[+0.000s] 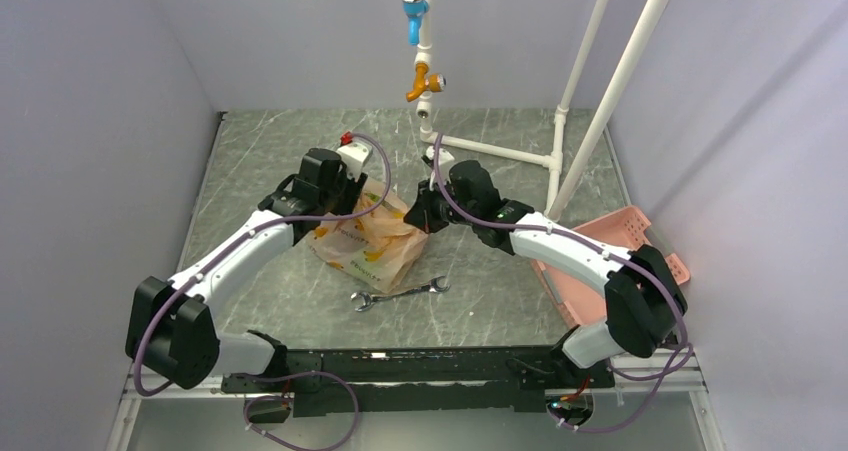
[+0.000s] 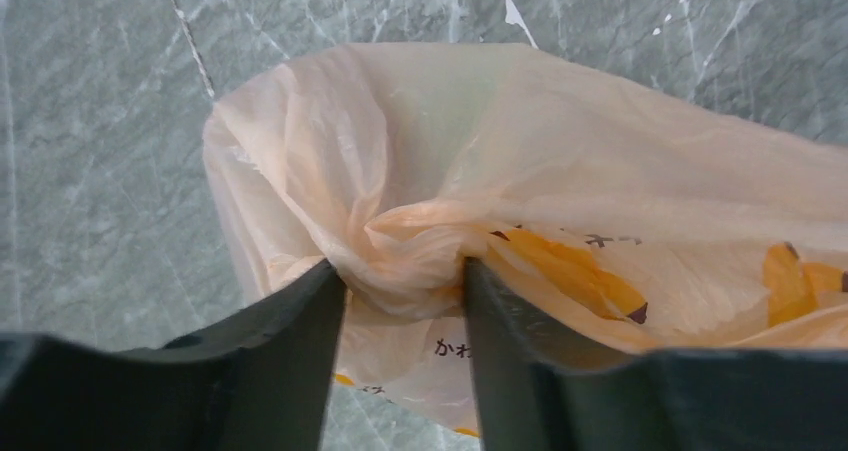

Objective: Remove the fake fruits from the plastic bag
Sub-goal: Untie the plastic bag at the center of the board.

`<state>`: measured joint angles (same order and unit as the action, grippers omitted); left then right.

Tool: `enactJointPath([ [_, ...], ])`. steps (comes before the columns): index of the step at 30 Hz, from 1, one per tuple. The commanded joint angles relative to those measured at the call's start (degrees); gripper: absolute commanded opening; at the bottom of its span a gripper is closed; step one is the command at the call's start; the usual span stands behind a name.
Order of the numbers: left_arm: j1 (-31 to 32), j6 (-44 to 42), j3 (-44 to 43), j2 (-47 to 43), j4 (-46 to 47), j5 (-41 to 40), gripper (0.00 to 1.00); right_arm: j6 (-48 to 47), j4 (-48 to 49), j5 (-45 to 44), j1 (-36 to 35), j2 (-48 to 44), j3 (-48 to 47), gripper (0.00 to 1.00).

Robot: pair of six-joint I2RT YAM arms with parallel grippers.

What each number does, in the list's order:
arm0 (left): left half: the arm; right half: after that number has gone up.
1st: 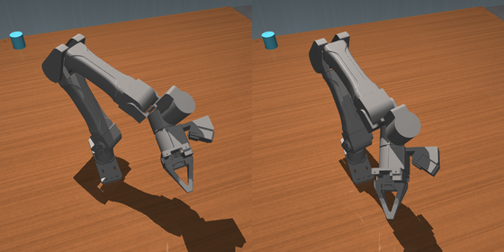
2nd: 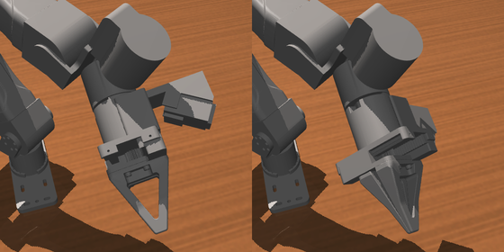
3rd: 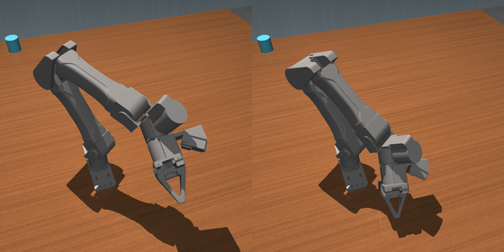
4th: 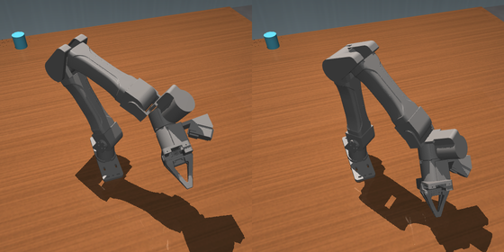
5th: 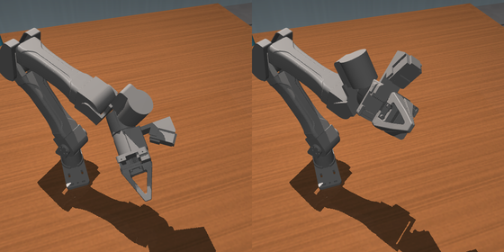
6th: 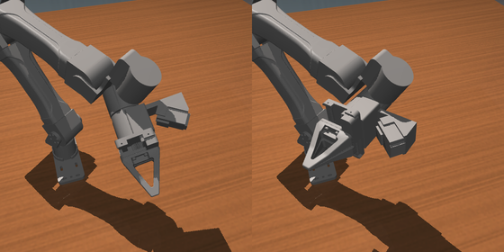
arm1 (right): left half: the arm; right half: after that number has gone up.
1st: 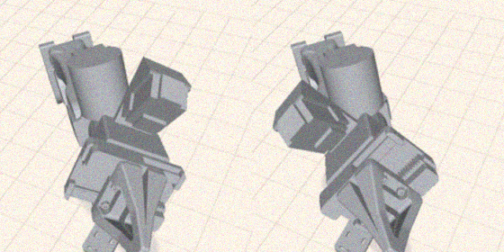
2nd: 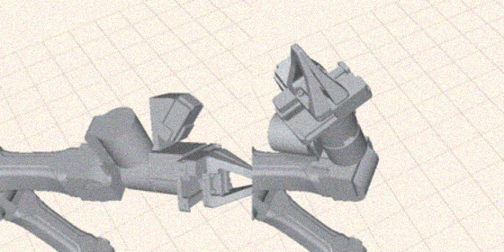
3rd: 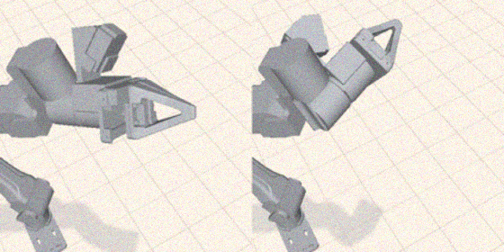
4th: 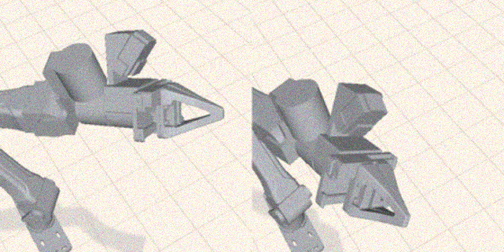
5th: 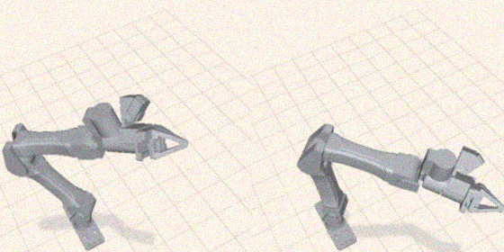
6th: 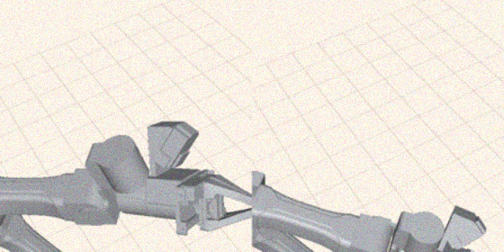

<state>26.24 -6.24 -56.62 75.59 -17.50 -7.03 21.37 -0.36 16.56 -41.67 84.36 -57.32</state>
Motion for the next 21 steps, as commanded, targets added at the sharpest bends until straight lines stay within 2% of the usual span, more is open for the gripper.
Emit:
enactJointPath([
  [1,0.1,-0.4,-1.9,-3.5,1.1,-1.8,0.42,-2.1,1.1,-1.9,0.0,-2.9,1.9,0.00],
  [3,0.0,-1.2,-0.5,-6.0,2.0,-3.7,0.28,-2.8,0.8,-5.3,0.0,-3.7,3.0,0.00],
  [5,-0.5,-0.9,0.5,-8.4,2.6,-4.5,0.04,-3.3,-1.3,-12.1,0.0,-3.9,3.0,0.00],
  [6,-1.0,-0.4,0.8,-9.4,2.5,-4.1,0.02,-3.0,-2.4,-15.6,0.0,-4.0,2.9,0.00],
  [10,-2.1,0.4,2.5,-12.2,2.8,0.5,0.00,-1.9,-5.6,-26.4,0.3,-3.4,1.3,0.00],
  [12,-2.1,0.3,2.4,-12.2,2.4,0.8,0.00,-2.4,-6.6,-27.0,0.3,-3.0,0.1,0.01],
  [14,-2.2,0.4,2.0,-11.9,1.8,1.2,0.00,-3.4,-7.6,-24.3,0.2,-2.8,-1.2,0.08],
  [17,-2.2,0.6,2.3,-12.0,2.0,2.1,0.00,-4.3,-8.1,-19.2,-0.4,-4.3,-2.5,0.22],
  [21,-2.2,0.9,1.6,-11.2,1.4,2.0,0.00,-1.5,-14.6,-22.7,-1.8,-7.2,-6.9,0.48],
])
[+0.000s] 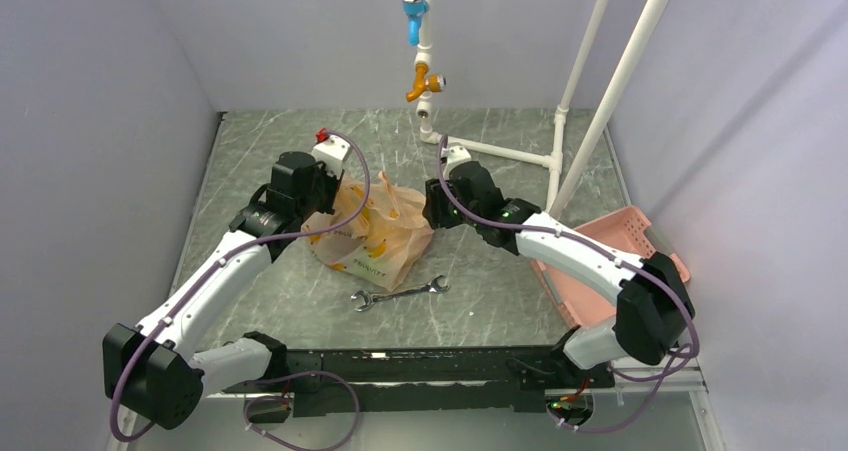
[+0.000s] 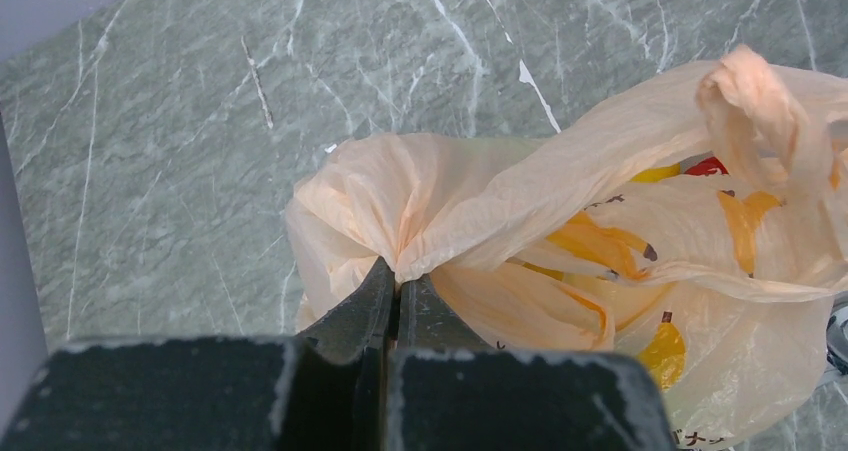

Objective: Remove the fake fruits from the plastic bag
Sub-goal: Untie the plastic bag at the center of the board, then adjust the plastic bag at the center of the board.

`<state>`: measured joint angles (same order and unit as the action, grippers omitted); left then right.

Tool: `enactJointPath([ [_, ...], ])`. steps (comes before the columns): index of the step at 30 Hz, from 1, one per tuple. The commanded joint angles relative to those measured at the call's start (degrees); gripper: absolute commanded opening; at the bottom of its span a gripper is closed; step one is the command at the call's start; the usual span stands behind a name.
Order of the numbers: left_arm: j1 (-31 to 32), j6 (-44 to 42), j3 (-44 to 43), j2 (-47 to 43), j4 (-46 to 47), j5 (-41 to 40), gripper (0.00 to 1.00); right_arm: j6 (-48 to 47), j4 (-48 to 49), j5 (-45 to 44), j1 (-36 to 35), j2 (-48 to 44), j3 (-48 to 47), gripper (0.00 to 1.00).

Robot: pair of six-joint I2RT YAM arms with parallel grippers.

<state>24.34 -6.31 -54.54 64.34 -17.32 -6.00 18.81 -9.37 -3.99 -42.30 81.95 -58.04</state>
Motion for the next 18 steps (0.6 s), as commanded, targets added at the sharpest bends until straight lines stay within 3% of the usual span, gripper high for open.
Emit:
enactJointPath([
  [1,-0.3,1.0,-0.5,0.2,1.2,1.2,0.00,2.1,-7.5,-3.2,-1.6,-5.5,-7.7,0.56],
  [3,-0.3,1.0,-0.6,0.3,1.2,1.9,0.00,4.6,-9.5,-3.7,-2.7,-6.6,-9.9,0.67],
  [7,-0.5,1.1,-1.1,0.6,0.9,3.1,0.00,11.1,-7.5,-7.3,-7.5,-6.1,-11.6,0.73],
  [11,-0.6,1.4,-1.1,0.6,0.6,3.6,0.00,14.5,-4.8,-11.4,-10.3,0.0,-14.9,0.71],
  [18,-0.5,2.0,0.0,-0.8,0.5,4.1,0.00,4.5,-2.6,-18.3,-11.7,8.2,-20.4,0.65],
])
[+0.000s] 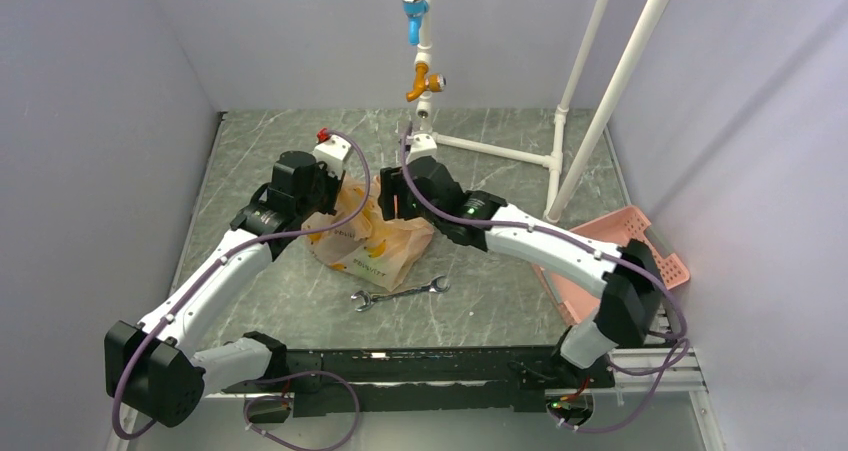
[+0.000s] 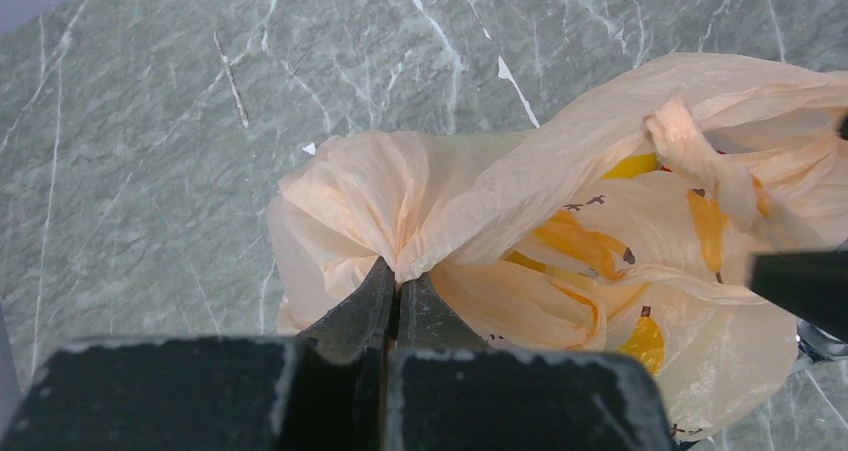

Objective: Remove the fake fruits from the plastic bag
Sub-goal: Adjust the plastic bag at the center of the board.

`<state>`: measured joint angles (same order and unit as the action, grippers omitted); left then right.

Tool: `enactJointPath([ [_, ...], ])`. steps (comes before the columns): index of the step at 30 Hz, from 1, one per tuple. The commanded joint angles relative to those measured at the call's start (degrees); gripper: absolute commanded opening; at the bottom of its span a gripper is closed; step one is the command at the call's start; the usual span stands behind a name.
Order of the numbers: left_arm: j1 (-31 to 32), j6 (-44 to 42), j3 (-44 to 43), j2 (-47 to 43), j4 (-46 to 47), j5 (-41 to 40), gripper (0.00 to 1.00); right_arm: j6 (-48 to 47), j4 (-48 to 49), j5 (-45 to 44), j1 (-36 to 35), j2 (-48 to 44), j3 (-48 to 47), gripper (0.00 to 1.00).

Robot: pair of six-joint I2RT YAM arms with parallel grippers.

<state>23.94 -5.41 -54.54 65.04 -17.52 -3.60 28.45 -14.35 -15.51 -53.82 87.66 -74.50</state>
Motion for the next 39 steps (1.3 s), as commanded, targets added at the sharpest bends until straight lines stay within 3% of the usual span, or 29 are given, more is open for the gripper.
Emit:
enactJointPath([
  [1,-0.1,1.2,0.1,-1.6,0.7,1.7,0.00,-6.3,2.3,-7.2,-0.1,3.2,-4.3,0.64],
  [5,-0.1,1.3,0.2,-1.5,0.7,1.7,0.00,-9.1,2.8,-7.4,-0.2,5.2,-4.8,0.63],
  [7,-0.1,1.4,0.1,-1.3,0.5,1.9,0.00,-9.7,3.3,-7.2,-0.1,5.8,-4.6,0.57],
  [9,-0.1,1.5,0.2,-0.9,0.3,2.2,0.00,-10.5,4.4,-5.9,-0.1,5.9,-4.1,0.40],
  [11,0.1,1.6,0.2,-0.5,0.0,2.5,0.07,-10.7,5.4,-4.8,-0.1,5.8,-3.6,0.11],
  [12,0.3,1.8,0.3,-0.4,-0.1,2.7,0.11,-10.5,5.6,-4.6,-0.1,5.6,-3.4,0.01],
  [16,0.8,4.7,0.4,0.1,0.3,5.8,0.33,-10.8,7.9,-2.8,-0.1,3.3,-1.0,0.00],
  [23,1.0,21.0,4.5,-7.4,0.3,12.2,0.63,-10.0,9.7,-1.7,-0.1,-0.6,2.2,0.00],
  [28,2.3,34.9,7.3,-11.4,-2.3,13.4,0.65,-8.9,10.6,-0.8,0.1,-1.7,4.7,0.00],
  [30,4.8,38.8,8.9,-12.7,-1.9,9.7,0.65,-8.5,11.3,0.0,0.3,-2.2,5.8,0.00],
  [33,8.7,42.7,10.5,-15.3,-3.6,3.1,0.78,-7.9,11.7,1.1,0.6,-2.7,6.2,0.00],
  [36,11.3,45.5,11.3,-16.8,-7.2,-3.2,0.81,-7.8,12.1,2.2,0.9,-3.2,6.6,0.00],
  [39,12.4,48.5,12.1,-17.7,-8.4,-3.1,0.81,-7.9,12.4,2.7,0.9,-3.7,6.8,0.00],
])
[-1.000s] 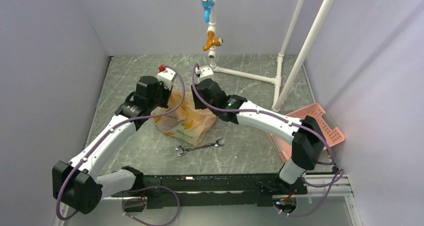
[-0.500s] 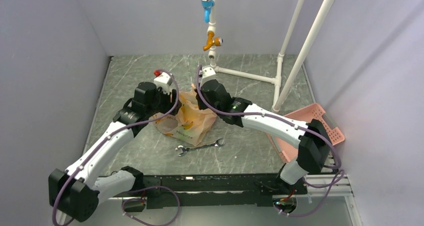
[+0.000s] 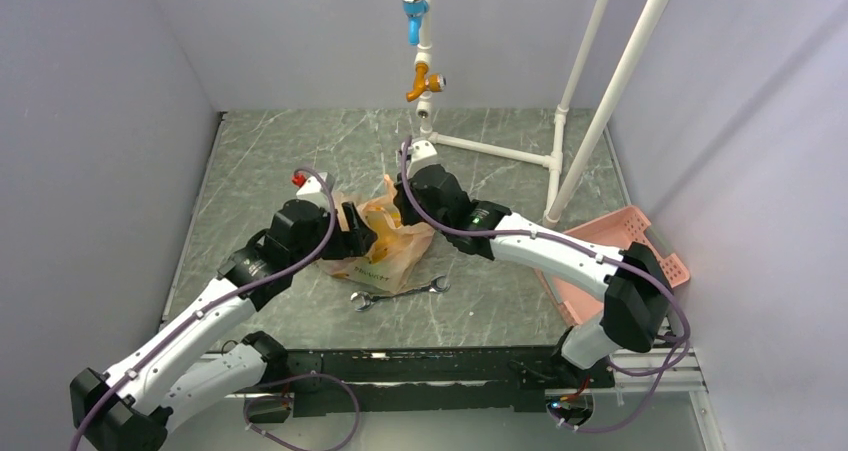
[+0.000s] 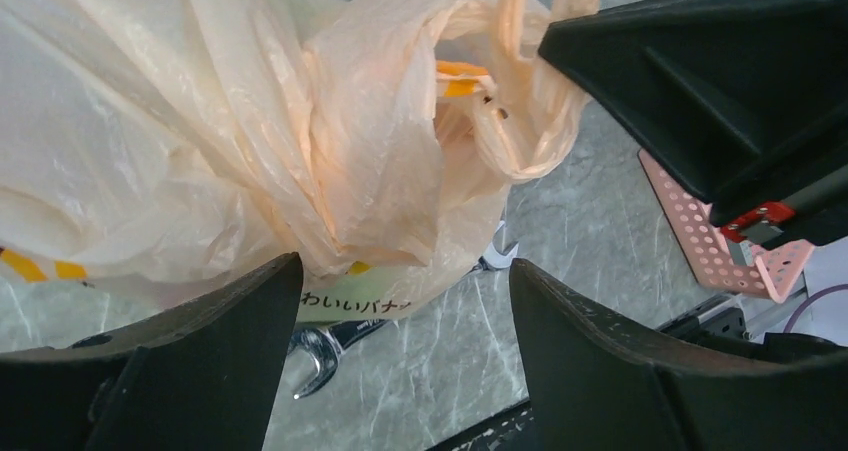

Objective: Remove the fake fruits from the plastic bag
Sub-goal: Adjust the plastic bag at the center of the board.

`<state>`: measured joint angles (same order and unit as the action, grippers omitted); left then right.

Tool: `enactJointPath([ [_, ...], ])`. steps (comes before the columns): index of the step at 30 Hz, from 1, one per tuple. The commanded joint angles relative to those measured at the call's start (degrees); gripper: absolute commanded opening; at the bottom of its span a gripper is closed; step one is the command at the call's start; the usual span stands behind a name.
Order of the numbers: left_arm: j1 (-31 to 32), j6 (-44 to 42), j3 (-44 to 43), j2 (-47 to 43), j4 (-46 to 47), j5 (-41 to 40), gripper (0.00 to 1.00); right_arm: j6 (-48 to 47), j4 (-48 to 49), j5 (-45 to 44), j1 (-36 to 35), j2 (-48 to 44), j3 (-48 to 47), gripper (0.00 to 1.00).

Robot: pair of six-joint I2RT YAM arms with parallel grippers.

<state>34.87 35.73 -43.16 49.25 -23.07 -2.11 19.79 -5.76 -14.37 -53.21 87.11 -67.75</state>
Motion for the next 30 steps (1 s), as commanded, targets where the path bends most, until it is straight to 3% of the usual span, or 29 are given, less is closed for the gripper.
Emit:
enactJointPath([
  [1,1.5,8.1,1.4,-3.0,-2.3,-3.6,0.81,0.8,3.7,1.6,0.4,-3.3,0.0,0.00],
  [6,1.6,11.7,5.3,-10.9,-1.6,-4.4,0.79,1.3,4.5,2.4,0.7,-4.6,1.1,0.00],
  [11,1.6,13.2,1.8,-14.1,-13.1,-10.6,0.85,1.7,4.2,3.0,0.8,-5.0,1.3,0.00],
  [15,1.6,12.2,3.6,-16.3,-10.3,-10.0,0.81,1.7,5.0,3.4,0.9,-5.6,2.5,0.00],
  [20,1.7,10.6,5.4,-10.0,1.2,-5.8,0.60,2.7,5.2,4.5,0.8,-6.5,3.1,0.00],
  [24,2.5,9.8,4.4,-0.6,6.6,-7.4,0.74,3.8,5.5,5.5,0.8,-7.3,3.9,0.00],
  [30,3.1,8.5,0.7,10.2,10.6,-10.9,0.76,4.7,5.5,6.4,0.9,-8.6,4.8,0.00],
])
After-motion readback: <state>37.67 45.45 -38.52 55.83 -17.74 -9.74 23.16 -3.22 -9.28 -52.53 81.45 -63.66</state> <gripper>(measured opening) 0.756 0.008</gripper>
